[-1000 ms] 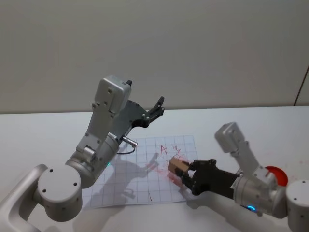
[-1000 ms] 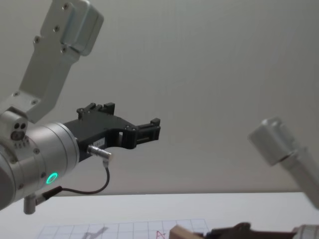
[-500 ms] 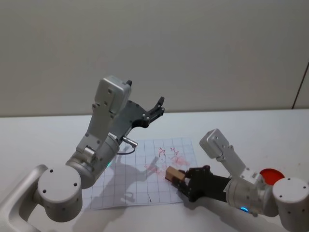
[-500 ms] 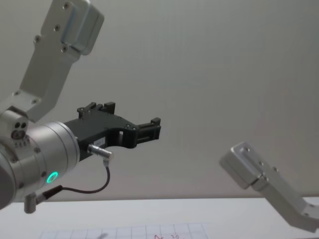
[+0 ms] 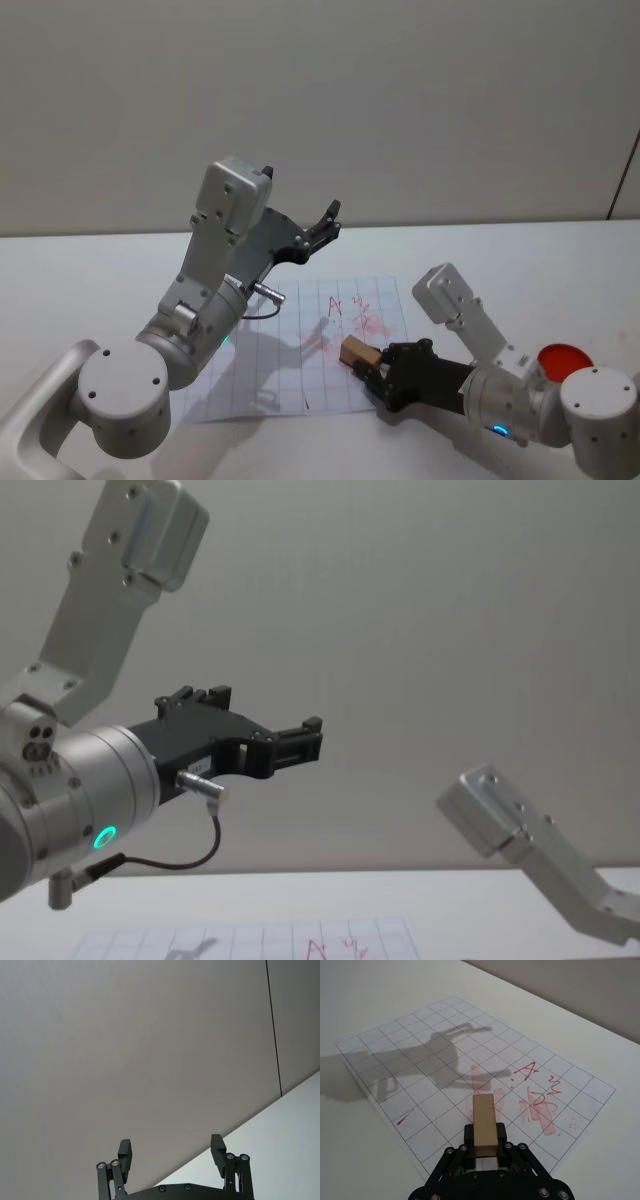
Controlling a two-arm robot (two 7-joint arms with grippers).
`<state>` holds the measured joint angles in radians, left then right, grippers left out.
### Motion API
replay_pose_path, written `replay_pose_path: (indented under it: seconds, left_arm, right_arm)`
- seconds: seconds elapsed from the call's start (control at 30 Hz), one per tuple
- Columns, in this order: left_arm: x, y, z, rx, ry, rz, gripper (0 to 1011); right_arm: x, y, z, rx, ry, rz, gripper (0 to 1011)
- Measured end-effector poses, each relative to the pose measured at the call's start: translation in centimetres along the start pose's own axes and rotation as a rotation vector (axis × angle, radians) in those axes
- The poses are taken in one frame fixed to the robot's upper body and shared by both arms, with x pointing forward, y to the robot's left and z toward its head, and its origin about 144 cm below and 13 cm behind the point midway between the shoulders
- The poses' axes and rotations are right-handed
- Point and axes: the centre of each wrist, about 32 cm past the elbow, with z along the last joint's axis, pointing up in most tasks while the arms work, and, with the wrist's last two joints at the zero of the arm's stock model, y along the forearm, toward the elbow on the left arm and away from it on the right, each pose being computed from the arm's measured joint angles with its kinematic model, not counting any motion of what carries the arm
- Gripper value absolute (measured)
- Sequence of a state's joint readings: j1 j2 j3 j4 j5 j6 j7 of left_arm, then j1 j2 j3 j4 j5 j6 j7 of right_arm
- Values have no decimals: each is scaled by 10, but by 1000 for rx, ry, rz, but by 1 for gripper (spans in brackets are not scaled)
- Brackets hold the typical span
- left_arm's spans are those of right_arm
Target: Use the one hand to pick up the stamp and affix it onto the A4 paper.
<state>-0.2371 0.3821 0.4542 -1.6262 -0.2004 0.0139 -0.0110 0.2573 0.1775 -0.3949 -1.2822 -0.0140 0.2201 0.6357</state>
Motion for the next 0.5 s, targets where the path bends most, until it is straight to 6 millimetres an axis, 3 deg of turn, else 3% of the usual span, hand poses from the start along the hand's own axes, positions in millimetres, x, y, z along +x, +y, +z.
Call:
replay_pose_path:
  seconds: [0.27,0.5]
  left_arm:
    - [0,0,0,0,0,0,1001]
    - [0,0,0,0,0,0,1001]
  right_arm:
    - [0,-7,13,93,25,-33,219]
    - [6,-26,31,207,57,-106,219]
